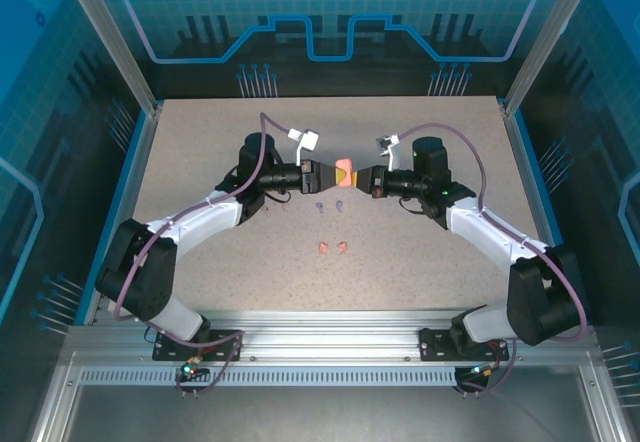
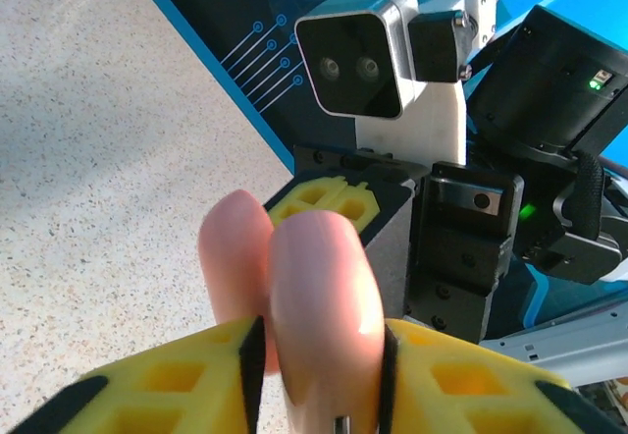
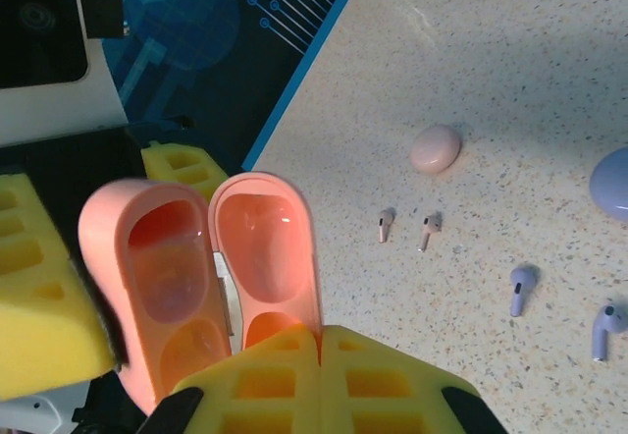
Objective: Insert wireless bluetooth earbuds into charging case
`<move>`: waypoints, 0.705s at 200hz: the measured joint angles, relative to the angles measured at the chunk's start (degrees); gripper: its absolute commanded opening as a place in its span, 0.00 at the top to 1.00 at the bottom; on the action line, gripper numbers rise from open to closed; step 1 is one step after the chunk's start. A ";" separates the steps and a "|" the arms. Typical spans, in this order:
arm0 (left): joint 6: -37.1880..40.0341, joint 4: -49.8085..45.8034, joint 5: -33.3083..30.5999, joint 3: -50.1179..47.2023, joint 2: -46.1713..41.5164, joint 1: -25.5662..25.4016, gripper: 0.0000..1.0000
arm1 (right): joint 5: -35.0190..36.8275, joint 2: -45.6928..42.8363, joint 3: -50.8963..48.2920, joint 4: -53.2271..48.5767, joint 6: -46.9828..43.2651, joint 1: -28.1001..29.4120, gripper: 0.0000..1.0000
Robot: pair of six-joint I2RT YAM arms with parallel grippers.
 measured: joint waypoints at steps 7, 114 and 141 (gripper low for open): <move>0.04 0.02 -0.42 -0.11 0.00 0.00 0.44 | 0.28 0.00 0.00 -0.52 0.00 0.00 1.00; 2.03 -2.67 -4.50 -1.29 -1.64 1.62 0.19 | 9.01 -0.13 6.12 -14.21 -7.26 0.04 1.00; 8.09 -12.55 -4.15 2.58 -2.25 3.52 0.16 | 13.68 0.13 11.10 -22.03 -15.34 0.04 1.00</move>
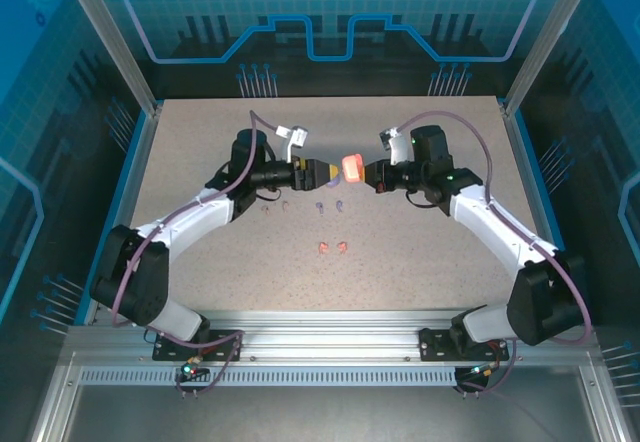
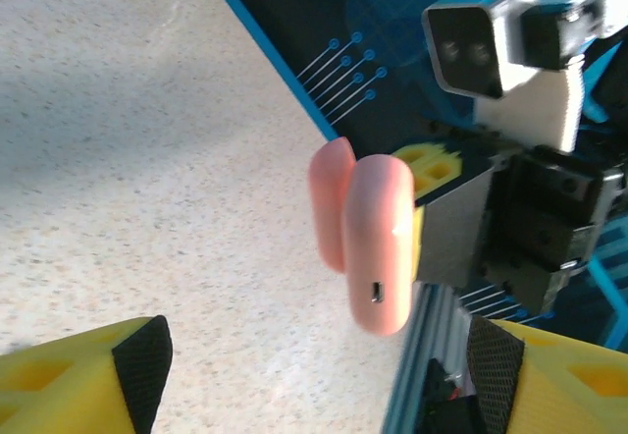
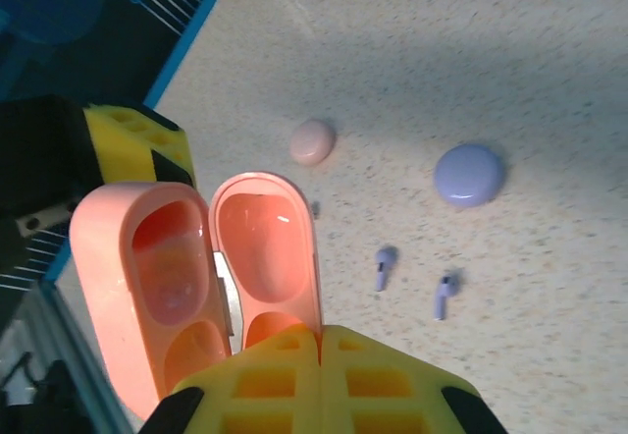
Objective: Insert wireless bluetooth earbuds into charging case
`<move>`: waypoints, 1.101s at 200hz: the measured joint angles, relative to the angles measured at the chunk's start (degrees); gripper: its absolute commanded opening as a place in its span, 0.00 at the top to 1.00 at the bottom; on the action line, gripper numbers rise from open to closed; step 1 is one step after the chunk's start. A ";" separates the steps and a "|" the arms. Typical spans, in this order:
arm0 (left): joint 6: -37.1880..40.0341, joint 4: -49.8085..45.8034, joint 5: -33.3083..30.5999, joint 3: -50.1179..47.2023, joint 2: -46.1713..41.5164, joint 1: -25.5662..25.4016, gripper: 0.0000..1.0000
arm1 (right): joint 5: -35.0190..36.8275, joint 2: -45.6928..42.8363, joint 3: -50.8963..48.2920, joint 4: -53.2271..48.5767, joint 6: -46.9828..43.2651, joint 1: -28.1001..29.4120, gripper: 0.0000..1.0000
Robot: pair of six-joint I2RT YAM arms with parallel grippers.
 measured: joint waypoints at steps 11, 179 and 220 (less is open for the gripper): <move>3.23 -4.72 0.70 2.73 0.02 0.46 0.15 | 1.66 0.44 2.19 -2.78 -3.74 0.00 1.00; 36.50 -54.42 17.03 33.53 18.67 0.59 0.30 | -0.57 8.59 13.57 -19.80 -25.62 2.43 1.00; 38.51 -57.61 17.75 35.63 20.74 0.28 0.37 | -0.26 9.77 15.08 -20.79 -25.86 4.24 1.00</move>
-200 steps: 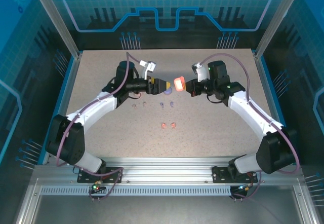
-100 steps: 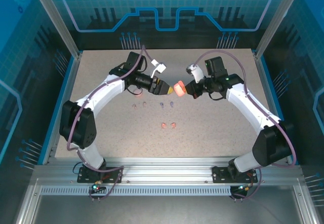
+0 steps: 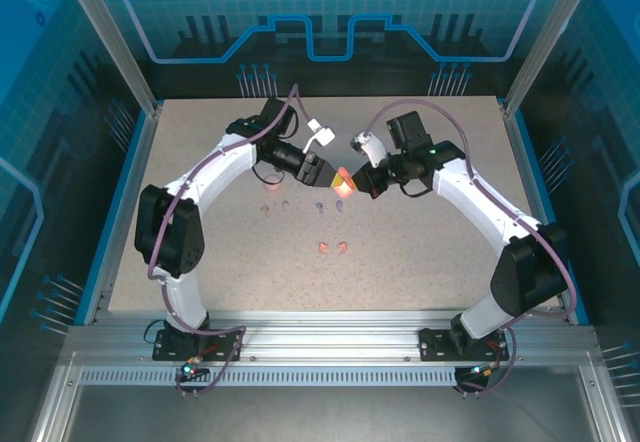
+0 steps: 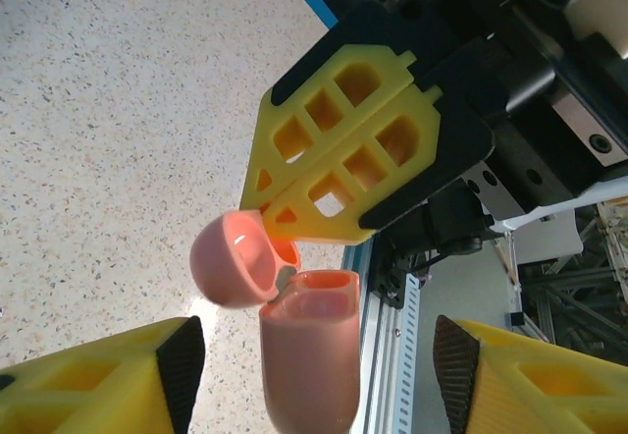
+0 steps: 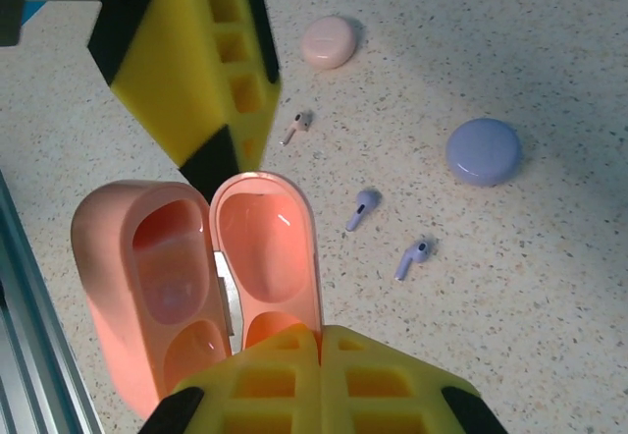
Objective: Insert wireless bluetooth earbuds into charging case
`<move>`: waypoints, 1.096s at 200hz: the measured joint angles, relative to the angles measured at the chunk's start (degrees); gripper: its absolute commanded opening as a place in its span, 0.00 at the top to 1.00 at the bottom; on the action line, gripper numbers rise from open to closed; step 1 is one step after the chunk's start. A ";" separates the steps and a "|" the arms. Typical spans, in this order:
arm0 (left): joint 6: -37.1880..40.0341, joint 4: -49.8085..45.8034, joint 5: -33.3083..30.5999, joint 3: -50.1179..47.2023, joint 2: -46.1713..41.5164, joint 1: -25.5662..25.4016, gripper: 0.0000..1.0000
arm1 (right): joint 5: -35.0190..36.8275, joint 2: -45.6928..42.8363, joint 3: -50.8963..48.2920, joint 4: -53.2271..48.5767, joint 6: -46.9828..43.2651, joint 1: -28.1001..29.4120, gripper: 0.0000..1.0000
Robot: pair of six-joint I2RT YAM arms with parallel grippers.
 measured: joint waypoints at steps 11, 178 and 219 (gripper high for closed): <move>0.31 -0.42 0.20 0.22 0.33 -0.11 0.39 | 0.13 0.07 0.22 -0.04 0.00 0.13 1.00; 2.80 -3.87 1.09 1.49 2.14 -0.11 0.57 | 0.37 1.36 0.81 -0.22 0.02 0.15 1.00; 2.93 -4.00 1.09 1.49 2.25 -0.11 0.62 | 0.35 1.36 0.81 -0.22 0.02 0.17 1.00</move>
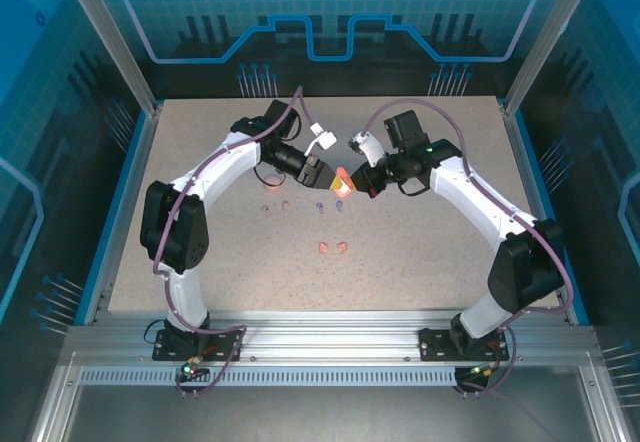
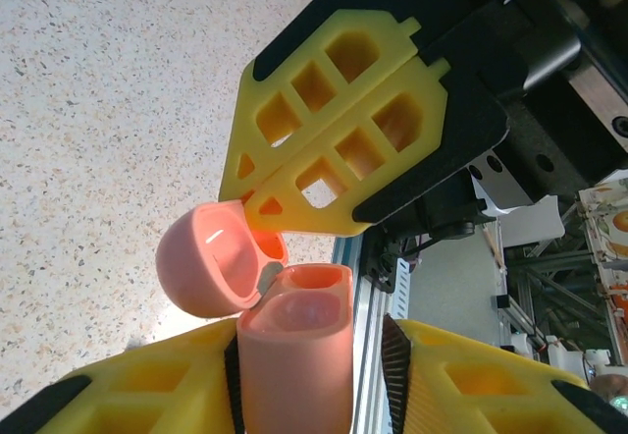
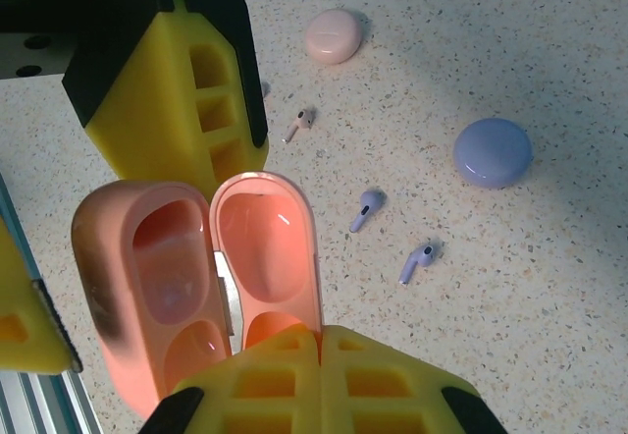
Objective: Insert wireless bluetooth earbuds into charging case
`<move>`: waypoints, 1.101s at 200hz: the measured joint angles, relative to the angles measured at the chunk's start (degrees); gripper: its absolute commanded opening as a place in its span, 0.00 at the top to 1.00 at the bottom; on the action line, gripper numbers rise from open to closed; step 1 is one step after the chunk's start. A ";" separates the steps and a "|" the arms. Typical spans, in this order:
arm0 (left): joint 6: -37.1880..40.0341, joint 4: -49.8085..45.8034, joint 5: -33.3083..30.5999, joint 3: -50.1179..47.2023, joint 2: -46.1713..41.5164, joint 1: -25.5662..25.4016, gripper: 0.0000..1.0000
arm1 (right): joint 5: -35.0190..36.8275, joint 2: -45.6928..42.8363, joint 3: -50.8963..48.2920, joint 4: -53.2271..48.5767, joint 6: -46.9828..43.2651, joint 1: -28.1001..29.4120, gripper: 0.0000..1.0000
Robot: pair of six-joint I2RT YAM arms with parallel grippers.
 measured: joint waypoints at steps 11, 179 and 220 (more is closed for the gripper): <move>0.04 0.00 0.00 0.00 0.02 0.00 0.65 | 0.00 0.00 0.00 0.00 0.00 0.00 1.00; -7.89 15.30 -0.96 -12.76 -4.85 3.02 1.00 | 2.82 -9.44 -0.66 1.73 5.81 -3.56 0.29; -14.60 28.09 -6.08 -22.27 -14.51 5.11 1.00 | 3.58 -14.53 -3.06 0.87 12.83 -4.24 0.28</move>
